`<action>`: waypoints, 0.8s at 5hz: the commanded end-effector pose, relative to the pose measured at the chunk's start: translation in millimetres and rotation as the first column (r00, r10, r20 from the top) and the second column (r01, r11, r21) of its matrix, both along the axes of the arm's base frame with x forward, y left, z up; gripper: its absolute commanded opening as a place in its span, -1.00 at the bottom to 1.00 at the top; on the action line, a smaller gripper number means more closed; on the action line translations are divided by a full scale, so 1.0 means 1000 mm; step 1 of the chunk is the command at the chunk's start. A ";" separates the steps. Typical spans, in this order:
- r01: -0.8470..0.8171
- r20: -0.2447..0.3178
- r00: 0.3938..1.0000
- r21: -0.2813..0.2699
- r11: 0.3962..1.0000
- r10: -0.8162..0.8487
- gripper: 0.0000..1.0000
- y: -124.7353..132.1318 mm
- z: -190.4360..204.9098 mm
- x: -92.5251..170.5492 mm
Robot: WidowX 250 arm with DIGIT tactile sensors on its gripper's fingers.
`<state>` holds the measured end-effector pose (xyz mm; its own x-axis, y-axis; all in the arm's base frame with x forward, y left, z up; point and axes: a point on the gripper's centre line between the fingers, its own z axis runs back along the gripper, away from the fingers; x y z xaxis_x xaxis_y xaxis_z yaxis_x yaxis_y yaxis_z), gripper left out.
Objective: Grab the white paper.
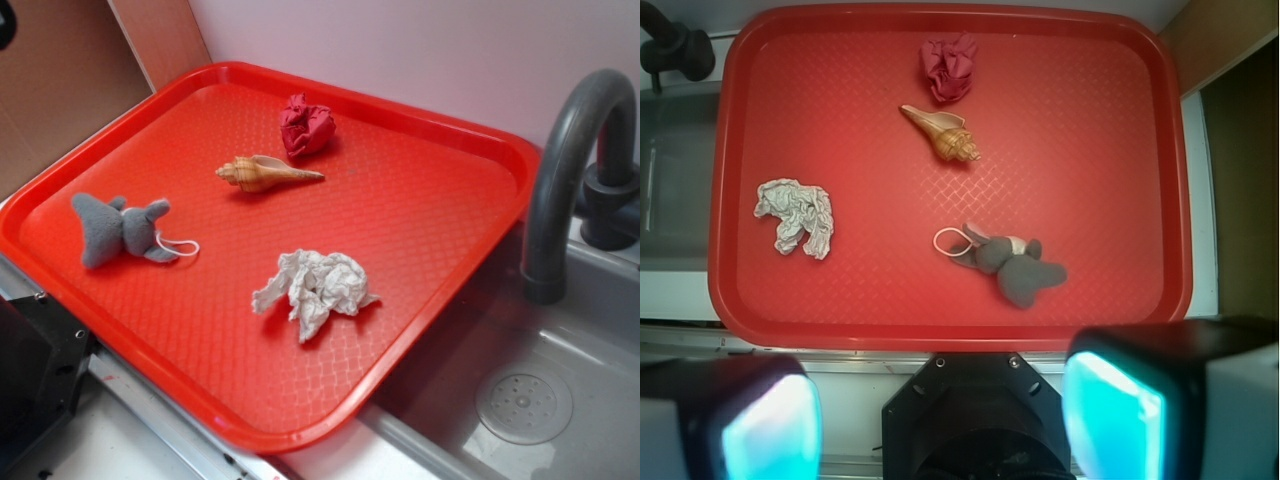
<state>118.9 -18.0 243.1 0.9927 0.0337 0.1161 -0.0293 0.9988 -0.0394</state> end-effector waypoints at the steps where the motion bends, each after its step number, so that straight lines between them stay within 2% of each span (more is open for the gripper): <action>1: 0.000 0.000 1.000 0.000 1.000 0.000 1.00 0.000 0.000 0.000; 2: 0.184 -0.011 0.983 0.058 0.981 -0.184 1.00 -0.011 -0.012 0.019; 3: 0.414 0.008 0.908 0.155 0.897 -0.420 1.00 -0.034 -0.035 0.044; 4: 0.515 0.010 0.850 0.196 0.834 -0.527 1.00 -0.052 -0.057 0.056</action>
<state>174.1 -66.6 178.4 0.8525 -0.5133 0.0986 0.4967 0.8543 0.1532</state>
